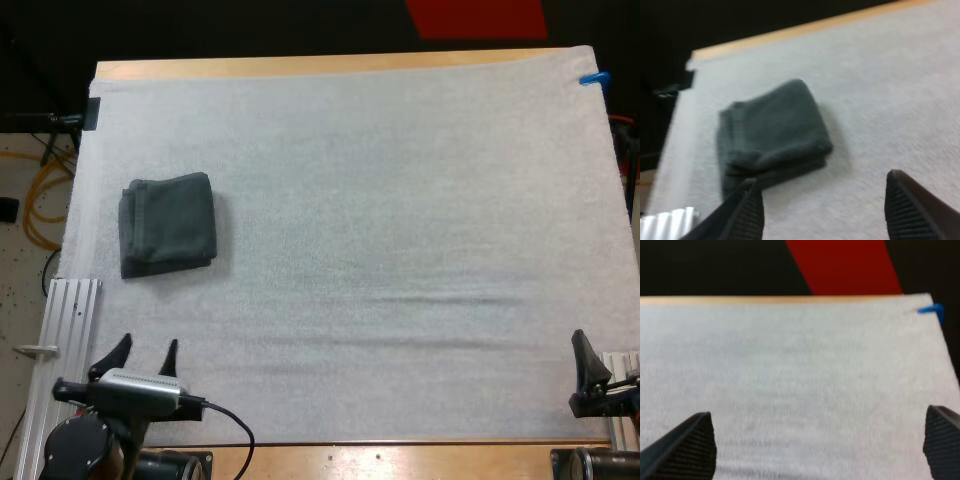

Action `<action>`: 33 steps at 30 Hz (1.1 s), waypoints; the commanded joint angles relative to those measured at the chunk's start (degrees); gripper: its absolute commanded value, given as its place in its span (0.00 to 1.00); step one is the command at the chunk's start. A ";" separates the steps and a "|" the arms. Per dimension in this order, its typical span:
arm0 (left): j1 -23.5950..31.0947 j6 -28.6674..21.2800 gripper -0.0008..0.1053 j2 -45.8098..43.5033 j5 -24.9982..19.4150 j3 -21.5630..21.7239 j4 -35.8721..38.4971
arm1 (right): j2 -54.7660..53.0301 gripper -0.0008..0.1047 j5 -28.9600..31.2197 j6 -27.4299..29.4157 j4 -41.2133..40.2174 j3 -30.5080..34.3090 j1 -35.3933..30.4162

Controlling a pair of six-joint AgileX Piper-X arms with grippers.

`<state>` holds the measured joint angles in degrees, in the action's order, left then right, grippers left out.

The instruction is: Pick towel from pile fold and stack

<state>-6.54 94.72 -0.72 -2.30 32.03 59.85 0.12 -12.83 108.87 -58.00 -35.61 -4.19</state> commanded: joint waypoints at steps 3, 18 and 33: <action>0.09 0.81 0.50 -7.95 2.30 -1.93 -0.62 | 0.02 0.79 -0.94 0.67 -0.85 1.31 -0.17; 0.09 0.81 0.50 -7.86 2.30 -2.51 -1.47 | 0.02 0.79 -1.58 0.18 -1.82 5.10 -0.17; 0.09 0.81 0.50 -7.85 2.30 -2.51 -1.47 | 0.02 0.79 -1.11 0.18 -1.82 5.10 -0.17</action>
